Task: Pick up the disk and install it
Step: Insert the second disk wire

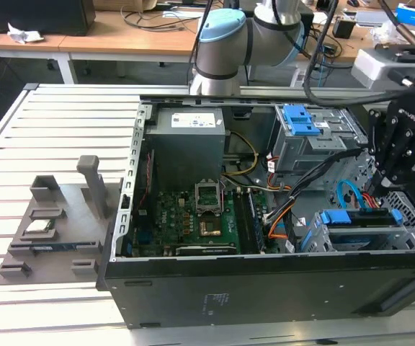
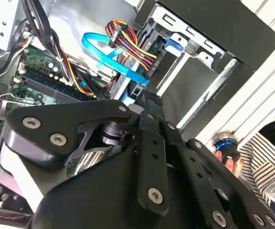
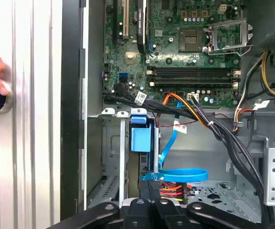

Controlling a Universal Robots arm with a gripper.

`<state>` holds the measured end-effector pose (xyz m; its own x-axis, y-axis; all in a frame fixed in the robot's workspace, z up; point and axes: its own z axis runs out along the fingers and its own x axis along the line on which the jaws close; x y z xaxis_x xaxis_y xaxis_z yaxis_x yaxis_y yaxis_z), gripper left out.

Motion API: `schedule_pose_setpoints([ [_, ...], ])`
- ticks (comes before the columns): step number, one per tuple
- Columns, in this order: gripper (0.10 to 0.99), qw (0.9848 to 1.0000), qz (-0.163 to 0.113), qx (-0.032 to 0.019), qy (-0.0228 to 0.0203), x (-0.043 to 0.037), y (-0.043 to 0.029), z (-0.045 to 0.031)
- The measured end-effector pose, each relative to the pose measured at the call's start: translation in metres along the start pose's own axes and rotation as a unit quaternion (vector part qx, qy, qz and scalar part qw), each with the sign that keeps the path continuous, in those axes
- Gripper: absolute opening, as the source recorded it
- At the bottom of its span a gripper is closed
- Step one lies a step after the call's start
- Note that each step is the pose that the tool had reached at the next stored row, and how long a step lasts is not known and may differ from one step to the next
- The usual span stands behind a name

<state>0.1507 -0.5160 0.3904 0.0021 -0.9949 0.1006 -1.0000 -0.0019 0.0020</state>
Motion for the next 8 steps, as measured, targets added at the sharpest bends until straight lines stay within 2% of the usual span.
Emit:
schedule_pose_setpoints([
  [1,0.106,1.0000,0.000,0.0000,-0.0001,0.0009,0.0000,-0.0093],
  [8,0.106,1.0000,0.000,0.0000,-0.0002,0.0009,0.0000,-0.0095],
])
